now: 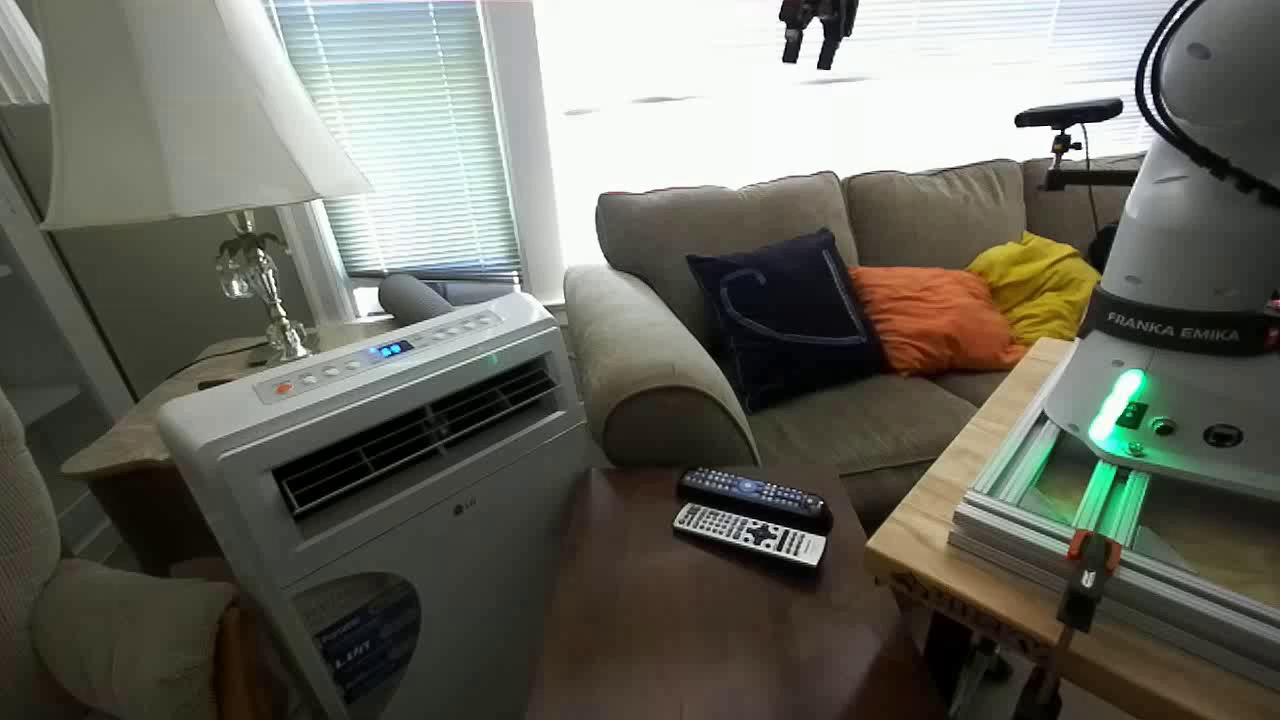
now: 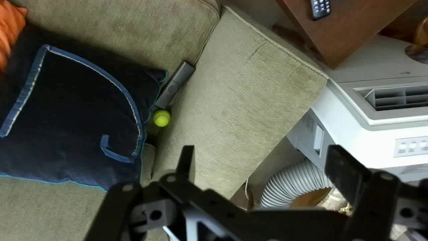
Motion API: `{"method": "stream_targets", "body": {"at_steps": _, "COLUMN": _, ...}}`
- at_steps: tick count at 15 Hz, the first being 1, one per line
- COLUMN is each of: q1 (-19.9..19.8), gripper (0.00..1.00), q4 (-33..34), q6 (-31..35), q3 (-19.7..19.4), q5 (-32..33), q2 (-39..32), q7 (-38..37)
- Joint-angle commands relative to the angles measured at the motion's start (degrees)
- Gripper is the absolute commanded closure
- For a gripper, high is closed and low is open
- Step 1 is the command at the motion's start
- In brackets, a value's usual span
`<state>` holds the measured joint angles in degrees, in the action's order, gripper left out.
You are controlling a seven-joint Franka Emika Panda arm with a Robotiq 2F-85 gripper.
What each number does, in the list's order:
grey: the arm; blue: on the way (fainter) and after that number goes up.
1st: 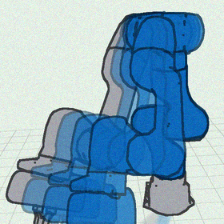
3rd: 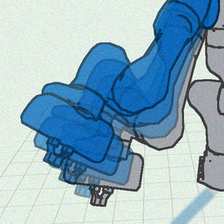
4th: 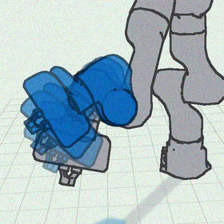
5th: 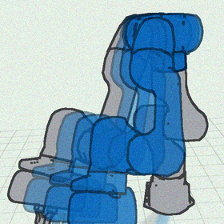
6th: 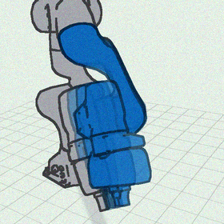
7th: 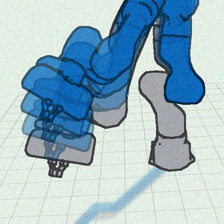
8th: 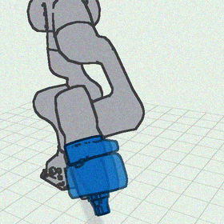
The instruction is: Put both remotes on the left side of the sofa
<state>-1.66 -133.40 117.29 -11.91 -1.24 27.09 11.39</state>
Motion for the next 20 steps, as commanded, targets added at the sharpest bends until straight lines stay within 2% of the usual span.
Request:
{"method": "stream_targets", "body": {"at_steps": 1, "q1": -1.1, "gripper": 0.0, "q4": 0.1, "q6": -0.1, "q3": 0.9, "q5": -0.6, "q2": -0.1, "q7": 0.4}}
{"method": "stream_targets", "body": {"at_steps": 5, "q1": -1.3, "gripper": 0.0, "q4": -0.4, "q6": 0.8, "q3": 1.2, "q5": -0.1, "q2": -0.2, "q7": 0.4}}
{"method": "stream_targets", "body": {"at_steps": 7, "q1": -0.8, "gripper": 0.0, "q4": -2.2, "q6": 0.9, "q3": 2.9, "q5": 0.5, "q2": 0.3, "q7": -0.3}}
{"method": "stream_targets", "body": {"at_steps": 9, "q1": 0.8, "gripper": 0.0, "q4": -5.5, "q6": -3.3, "q3": 5.0, "q5": 0.8, "q2": 2.4, "q7": 1.3}}
{"method": "stream_targets", "body": {"at_steps": 13, "q1": 3.8, "gripper": 0.0, "q4": -13.0, "q6": -6.5, "q3": 9.8, "q5": 2.7, "q2": 5.4, "q7": 3.7}}
{"method": "stream_targets", "body": {"at_steps": 17, "q1": 5.3, "gripper": 0.0, "q4": -16.6, "q6": -11.6, "q3": 14.1, "q5": 8.3, "q2": 3.9, "q7": 2.2}}
{"method": "stream_targets", "body": {"at_steps": 18, "q1": 5.4, "gripper": 0.0, "q4": -17.4, "q6": -11.4, "q3": 14.9, "q5": 10.4, "q2": 4.0, "q7": 2.0}}
{"method": "stream_targets", "body": {"at_steps": 20, "q1": 6.2, "gripper": 0.0, "q4": -20.0, "q6": -5.4, "q3": 15.2, "q5": 11.7, "q2": 4.3, "q7": 2.1}}
